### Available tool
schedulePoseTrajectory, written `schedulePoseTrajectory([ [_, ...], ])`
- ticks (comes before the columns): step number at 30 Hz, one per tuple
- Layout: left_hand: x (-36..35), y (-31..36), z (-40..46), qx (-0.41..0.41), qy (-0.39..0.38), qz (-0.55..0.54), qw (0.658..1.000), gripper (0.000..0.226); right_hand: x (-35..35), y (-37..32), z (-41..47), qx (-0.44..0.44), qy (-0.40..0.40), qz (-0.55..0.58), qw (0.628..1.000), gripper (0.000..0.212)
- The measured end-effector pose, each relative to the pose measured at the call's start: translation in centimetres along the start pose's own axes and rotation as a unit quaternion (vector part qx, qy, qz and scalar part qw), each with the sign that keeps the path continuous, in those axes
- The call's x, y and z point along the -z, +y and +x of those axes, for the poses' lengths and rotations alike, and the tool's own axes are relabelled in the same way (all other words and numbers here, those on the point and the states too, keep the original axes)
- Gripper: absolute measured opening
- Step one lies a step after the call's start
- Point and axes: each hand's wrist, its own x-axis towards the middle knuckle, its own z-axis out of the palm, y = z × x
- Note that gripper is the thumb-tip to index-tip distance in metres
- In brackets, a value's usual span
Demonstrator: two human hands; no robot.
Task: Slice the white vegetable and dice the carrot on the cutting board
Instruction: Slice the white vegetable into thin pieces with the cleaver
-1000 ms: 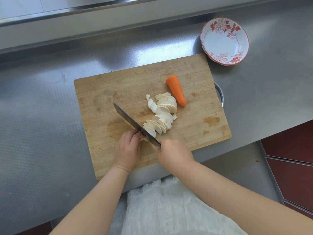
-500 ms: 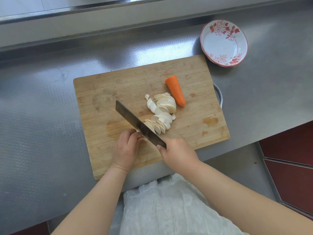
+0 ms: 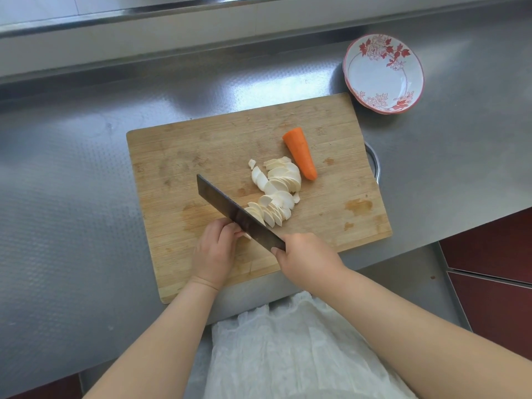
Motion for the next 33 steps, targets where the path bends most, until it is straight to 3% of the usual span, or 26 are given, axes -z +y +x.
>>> schedulePoseTrajectory([
  [6, -0.1, -0.1, 0.0, 0.004, 0.0, 0.005, 1.0, 0.027, -0.2, -0.5, 0.7, 0.0, 0.006, -0.011, 1.0, 0.024],
  [15, 0.1, 0.1, 0.1, 0.004, 0.004, 0.022, 1.0, 0.023, -0.6, -1.0, 1.6, 0.015, 0.022, -0.021, 0.999, 0.026],
  [20, 0.0, 0.1, 0.1, 0.002, 0.003, 0.014, 1.0, 0.009, -1.7, -1.4, 2.2, 0.003, 0.023, 0.018, 1.0, 0.025],
  [33, 1.4, 1.2, 0.3, 0.048, -0.066, -0.005, 0.997, 0.009, -0.1, -3.2, 2.7, 0.026, 0.065, 0.126, 0.99, 0.023],
])
